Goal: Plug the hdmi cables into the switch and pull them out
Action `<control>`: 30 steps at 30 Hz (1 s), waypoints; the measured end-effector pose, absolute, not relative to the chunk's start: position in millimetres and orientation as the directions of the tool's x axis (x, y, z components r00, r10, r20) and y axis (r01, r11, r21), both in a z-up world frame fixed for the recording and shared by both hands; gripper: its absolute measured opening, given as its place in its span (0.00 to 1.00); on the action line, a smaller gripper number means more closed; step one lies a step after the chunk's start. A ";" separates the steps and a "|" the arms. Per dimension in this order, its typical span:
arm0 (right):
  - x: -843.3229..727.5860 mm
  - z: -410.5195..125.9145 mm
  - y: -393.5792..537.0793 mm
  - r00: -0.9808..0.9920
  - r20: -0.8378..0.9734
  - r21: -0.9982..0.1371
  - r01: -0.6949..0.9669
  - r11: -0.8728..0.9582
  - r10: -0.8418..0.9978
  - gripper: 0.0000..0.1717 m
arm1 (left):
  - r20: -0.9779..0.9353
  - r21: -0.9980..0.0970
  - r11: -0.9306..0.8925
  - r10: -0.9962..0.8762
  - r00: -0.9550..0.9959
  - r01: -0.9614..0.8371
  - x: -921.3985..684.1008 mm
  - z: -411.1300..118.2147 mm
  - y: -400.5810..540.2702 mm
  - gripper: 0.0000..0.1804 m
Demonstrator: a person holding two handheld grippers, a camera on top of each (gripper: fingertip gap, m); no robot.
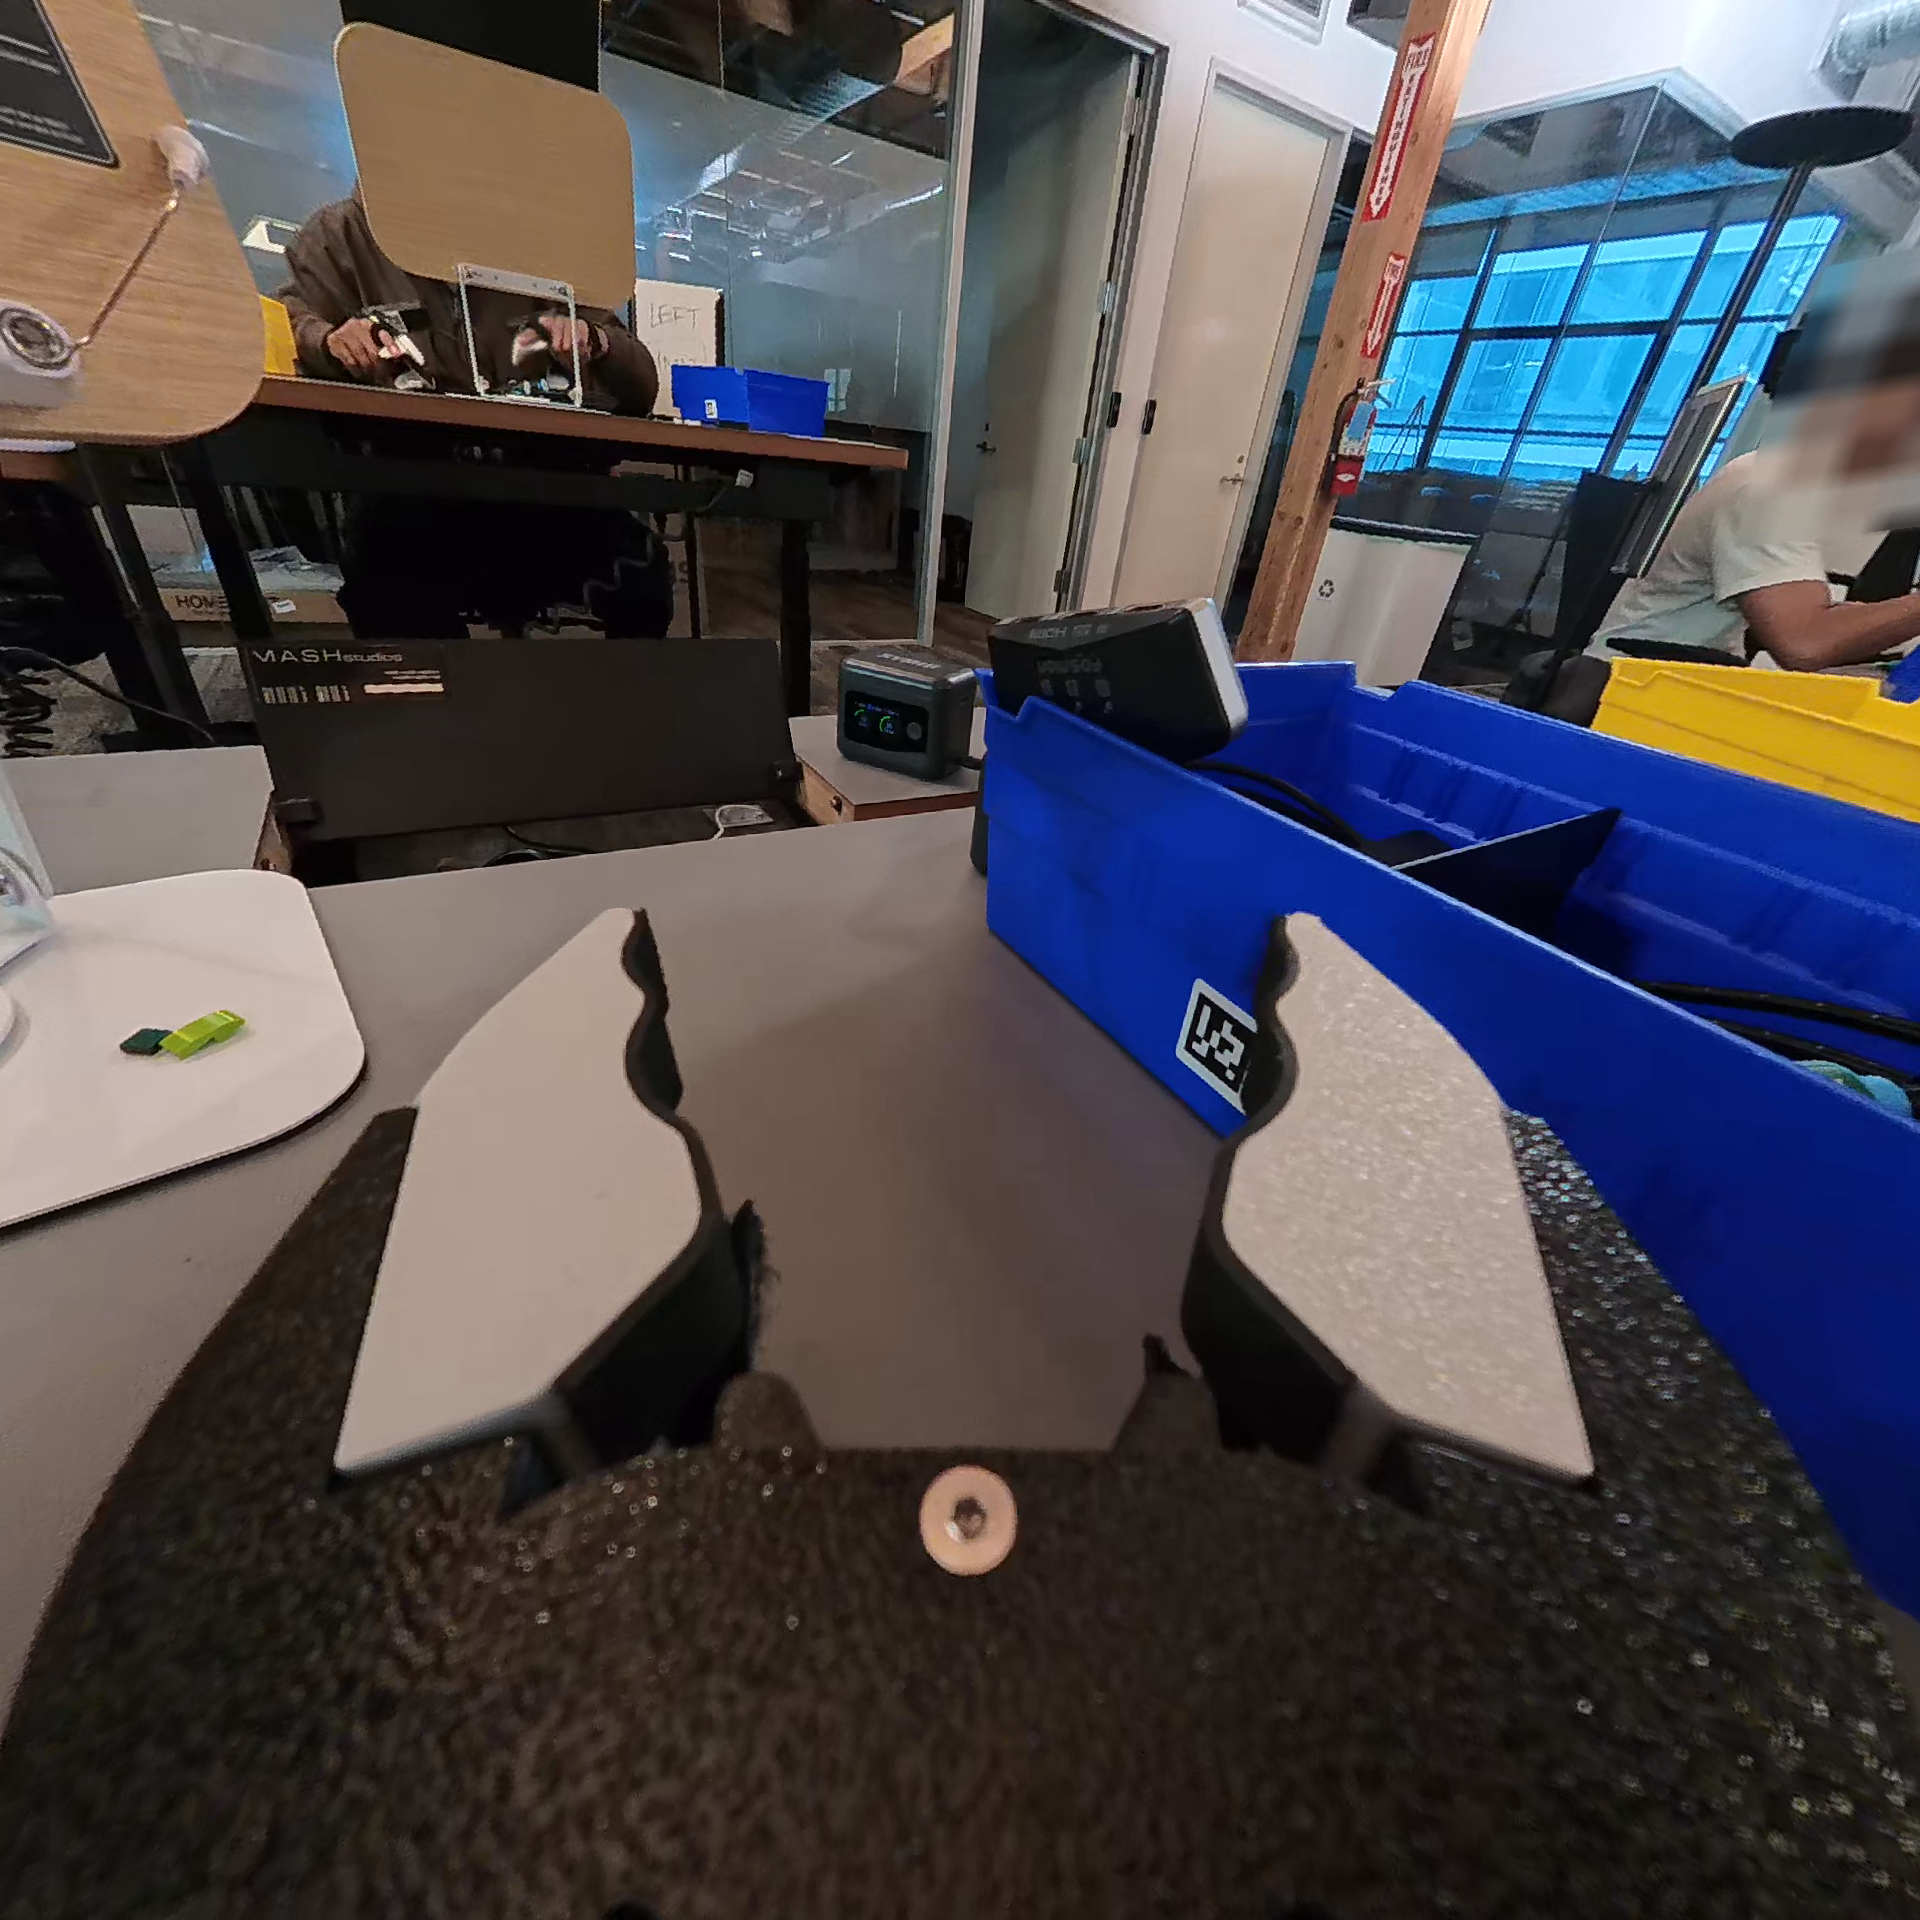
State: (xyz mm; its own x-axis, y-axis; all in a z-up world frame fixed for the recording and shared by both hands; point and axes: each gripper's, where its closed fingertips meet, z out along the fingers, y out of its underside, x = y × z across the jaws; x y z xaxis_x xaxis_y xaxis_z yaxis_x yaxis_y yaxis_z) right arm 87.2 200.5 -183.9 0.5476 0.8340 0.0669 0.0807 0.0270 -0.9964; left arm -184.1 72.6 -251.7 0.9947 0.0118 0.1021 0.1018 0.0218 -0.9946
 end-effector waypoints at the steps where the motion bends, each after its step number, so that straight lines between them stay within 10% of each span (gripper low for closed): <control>1: 76.0 -179.4 193.0 0.489 0.059 -0.995 0.097 0.013 0.870 0.29 | 0.104 -0.994 0.022 0.013 0.994 0.104 -184.5 -251.8 72.6 0.59; 11: -74.9 -186.3 168.1 0.063 0.122 -0.871 0.485 0.076 0.991 0.37 | 0.113 -0.993 0.027 0.001 0.994 0.113 -183.9 -251.1 72.4 0.58; 30: -122.4 -229.7 205.3 0.245 0.151 -0.783 0.621 -0.035 0.958 0.33 | 0.155 -0.987 0.025 -0.013 0.988 0.156 -186.6 -252.0 72.6 0.59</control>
State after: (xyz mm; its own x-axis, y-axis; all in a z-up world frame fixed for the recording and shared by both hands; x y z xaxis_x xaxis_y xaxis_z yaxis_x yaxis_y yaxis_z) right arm -122.4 205.3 -229.7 0.2446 0.9578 0.1510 0.6207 -0.0350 -0.7832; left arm -186.6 72.6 -252.0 0.9878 -0.0133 0.1555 0.1558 0.0245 -0.9875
